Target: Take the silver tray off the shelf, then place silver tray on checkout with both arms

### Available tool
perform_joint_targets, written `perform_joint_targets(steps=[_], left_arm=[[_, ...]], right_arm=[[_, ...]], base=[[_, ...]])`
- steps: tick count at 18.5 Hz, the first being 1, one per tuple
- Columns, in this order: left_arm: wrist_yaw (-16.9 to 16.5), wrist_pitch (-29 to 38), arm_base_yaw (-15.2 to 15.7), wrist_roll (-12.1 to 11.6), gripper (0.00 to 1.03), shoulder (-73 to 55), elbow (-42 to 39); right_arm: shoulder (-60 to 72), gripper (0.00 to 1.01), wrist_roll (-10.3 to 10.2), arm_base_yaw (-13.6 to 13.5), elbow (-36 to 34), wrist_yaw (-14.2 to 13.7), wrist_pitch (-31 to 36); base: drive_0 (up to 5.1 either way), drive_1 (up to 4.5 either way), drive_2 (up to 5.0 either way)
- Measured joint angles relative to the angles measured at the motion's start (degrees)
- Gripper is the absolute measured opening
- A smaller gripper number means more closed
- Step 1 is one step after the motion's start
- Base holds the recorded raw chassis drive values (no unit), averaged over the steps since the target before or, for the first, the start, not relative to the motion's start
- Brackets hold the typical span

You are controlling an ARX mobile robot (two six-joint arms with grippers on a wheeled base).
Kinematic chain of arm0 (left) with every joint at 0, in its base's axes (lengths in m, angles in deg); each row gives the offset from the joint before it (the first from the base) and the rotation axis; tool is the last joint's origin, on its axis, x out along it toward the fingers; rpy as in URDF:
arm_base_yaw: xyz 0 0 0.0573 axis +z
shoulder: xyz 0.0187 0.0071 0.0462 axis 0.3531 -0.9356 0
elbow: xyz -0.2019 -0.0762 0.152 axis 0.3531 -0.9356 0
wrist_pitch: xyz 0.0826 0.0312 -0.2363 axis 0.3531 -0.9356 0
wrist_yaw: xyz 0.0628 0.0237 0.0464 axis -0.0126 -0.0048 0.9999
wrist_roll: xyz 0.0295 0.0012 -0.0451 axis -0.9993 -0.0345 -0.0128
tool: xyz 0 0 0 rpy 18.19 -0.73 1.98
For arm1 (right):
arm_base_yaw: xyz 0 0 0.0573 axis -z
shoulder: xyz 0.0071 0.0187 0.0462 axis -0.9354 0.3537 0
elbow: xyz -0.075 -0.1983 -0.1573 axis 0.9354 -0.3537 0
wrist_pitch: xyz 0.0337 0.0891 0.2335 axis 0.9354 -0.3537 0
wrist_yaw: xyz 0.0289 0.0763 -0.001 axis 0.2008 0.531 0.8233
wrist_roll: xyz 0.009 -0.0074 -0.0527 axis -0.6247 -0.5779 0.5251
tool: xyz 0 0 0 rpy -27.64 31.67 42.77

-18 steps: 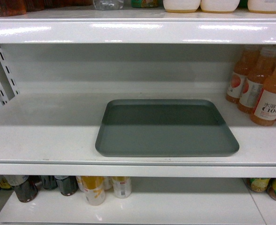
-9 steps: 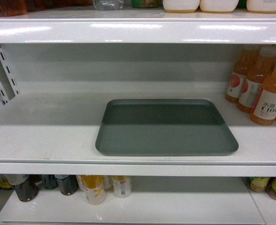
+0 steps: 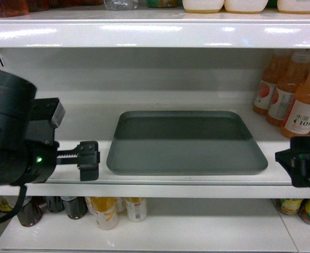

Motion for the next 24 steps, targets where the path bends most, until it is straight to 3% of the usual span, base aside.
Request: perform_joint_targets(steps=[7,12,19,20,24], left_arm=[[-0.3,-7.8,-3.6,1.7,0.98,-12.8,17.8],[2.0,-13.3,-4.5,3.2,0.98,-20.5,29.1],[3.5,-20.1,-4.9,4.0,0.98,-24.9,37.7],[3.2,-20.7,-5.1,4.3,0.96,-25.0,37.9],[2.5,-23.5,-5.2,5.1,0.68,-25.2,39.0]], right_arm=[[19.0,0.98,-0.9,0.0,18.2,-4.3,-2.1],[32.7,0.98,-0.7,0.6,36.4,-7.0,-11.3],[40.6,0.98,1.4,0.8,49.3,-8.5,-16.8],[41.0,0.98,2.0,0.8,50.5,-8.2,-18.2],[41.8,0.7,3.0,0.6,53.7,-7.8,-22.8]], base=[[0.0,0.0,0.0],[0.0,0.0,0.0],[0.0,0.0,0.0],[0.0,0.0,0.0],[0.0,0.0,0.0]])
